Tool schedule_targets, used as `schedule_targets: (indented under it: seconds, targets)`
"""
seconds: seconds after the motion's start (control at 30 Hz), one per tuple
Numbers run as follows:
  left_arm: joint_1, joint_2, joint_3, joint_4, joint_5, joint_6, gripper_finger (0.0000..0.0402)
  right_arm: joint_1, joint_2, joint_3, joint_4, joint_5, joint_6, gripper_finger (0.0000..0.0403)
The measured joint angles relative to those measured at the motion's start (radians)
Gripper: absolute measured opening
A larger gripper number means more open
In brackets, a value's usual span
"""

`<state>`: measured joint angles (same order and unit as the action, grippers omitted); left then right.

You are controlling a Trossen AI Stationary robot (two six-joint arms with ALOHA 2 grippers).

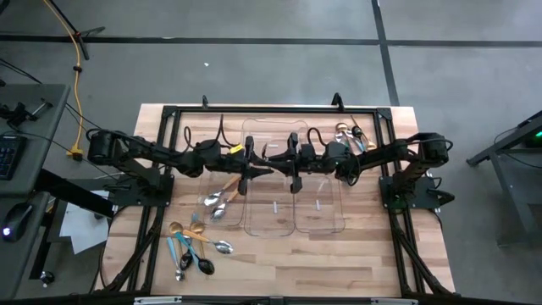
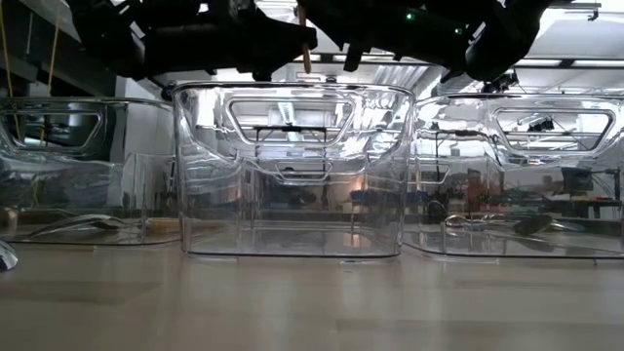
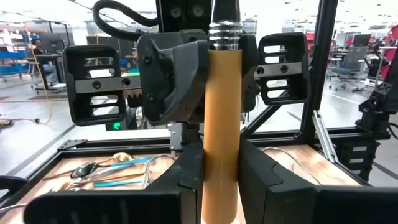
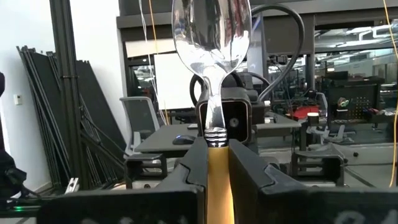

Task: Sort silverware by color (type)
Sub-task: Put the yellow spoon into the left transparent bin

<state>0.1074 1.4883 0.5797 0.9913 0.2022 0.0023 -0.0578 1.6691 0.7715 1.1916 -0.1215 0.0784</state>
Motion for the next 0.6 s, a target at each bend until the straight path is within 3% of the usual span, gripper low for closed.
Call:
schedule_targets:
  seconds: [0.3, 0.47, 0.6]
  targets:
    - [0.025, -0.025, 0.000, -0.072, -0.004, 0.010, 0.0047, 0.000, 0.000, 0.000, -0.056, 0.008, -0.010, 0.0121]
    - [0.047, -0.122, -0.045, -0.127, -0.006, 0.029, 0.0047, -0.001, -0.024, 0.000, -0.125, 0.014, -0.061, 0.0171]
    - [0.074, -0.246, -0.119, -0.141, -0.007, 0.052, 0.0047, -0.001, -0.091, -0.001, -0.274, 0.122, -0.121, 0.0200]
